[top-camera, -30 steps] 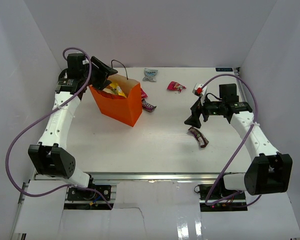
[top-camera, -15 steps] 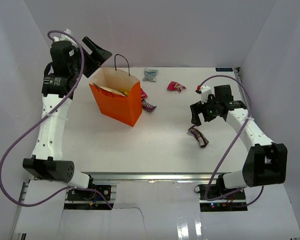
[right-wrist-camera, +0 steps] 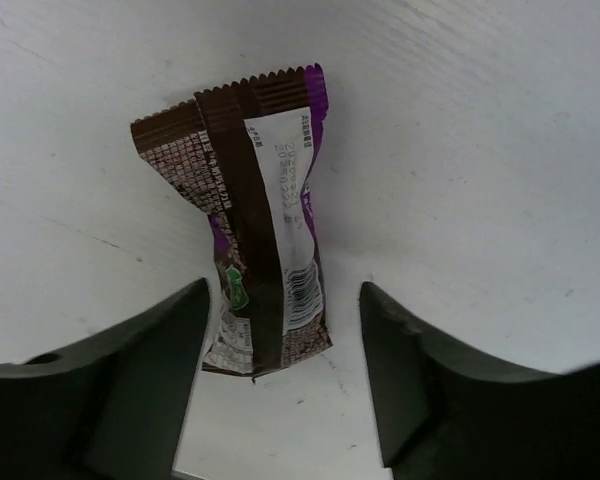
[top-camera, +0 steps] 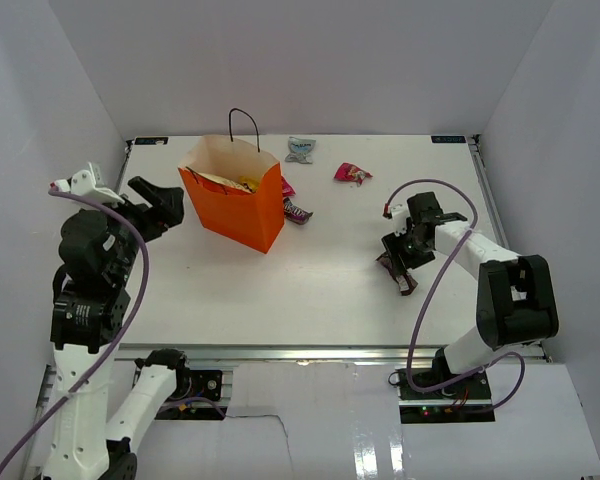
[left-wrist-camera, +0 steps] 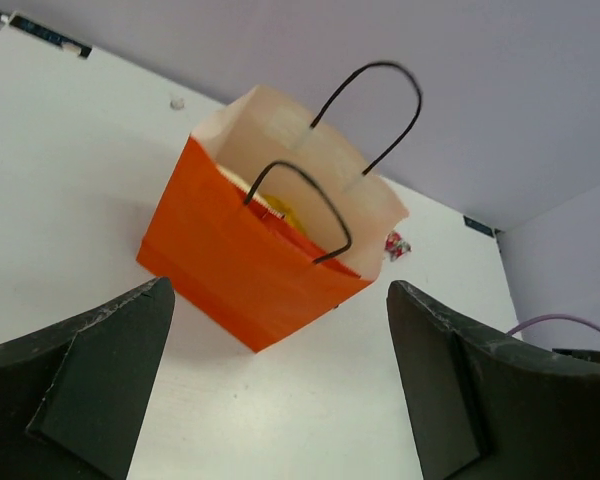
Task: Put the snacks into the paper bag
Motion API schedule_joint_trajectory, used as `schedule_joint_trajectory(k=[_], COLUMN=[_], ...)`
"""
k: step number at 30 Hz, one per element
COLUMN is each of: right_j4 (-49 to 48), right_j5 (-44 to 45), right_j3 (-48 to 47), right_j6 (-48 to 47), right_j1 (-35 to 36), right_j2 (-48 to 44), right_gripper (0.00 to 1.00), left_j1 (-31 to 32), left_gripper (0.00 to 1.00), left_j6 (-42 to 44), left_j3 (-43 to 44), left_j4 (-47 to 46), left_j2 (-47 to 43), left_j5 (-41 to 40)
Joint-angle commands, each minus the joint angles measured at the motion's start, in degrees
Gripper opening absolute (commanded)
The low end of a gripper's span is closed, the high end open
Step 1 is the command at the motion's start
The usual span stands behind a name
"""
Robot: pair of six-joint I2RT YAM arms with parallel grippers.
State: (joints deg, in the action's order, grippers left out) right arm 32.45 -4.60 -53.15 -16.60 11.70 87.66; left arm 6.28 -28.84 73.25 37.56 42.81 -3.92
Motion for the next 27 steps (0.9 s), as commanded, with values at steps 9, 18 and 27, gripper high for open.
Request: schedule_joint_trajectory(k=[9,18,27], right_j4=[-4.8,-9.7,-8.2], right_j5=[-0.8,-10.2,-15.2], right_j3=[-0.5,-12.8,-47.9], right_j6=[1.7,-8.7,-10.2], right_j1=[1.0,2.1,20.4], right_j2=[3.5,-7.0,3.0], right_gripper=[0.37,0.19,0.18], left_j1=[0.2,0.2,0.1], left_gripper=[0.98,0.98,0.98], left_j6=[-7.3,-9.7,-14.8], left_j3=[-15.8,-24.5,-32.5], left_j4=[3.8,4.4,3.9], left_j2=[-8.5,-12.1,-17.0], left_j5=[1.9,6.8,10.4])
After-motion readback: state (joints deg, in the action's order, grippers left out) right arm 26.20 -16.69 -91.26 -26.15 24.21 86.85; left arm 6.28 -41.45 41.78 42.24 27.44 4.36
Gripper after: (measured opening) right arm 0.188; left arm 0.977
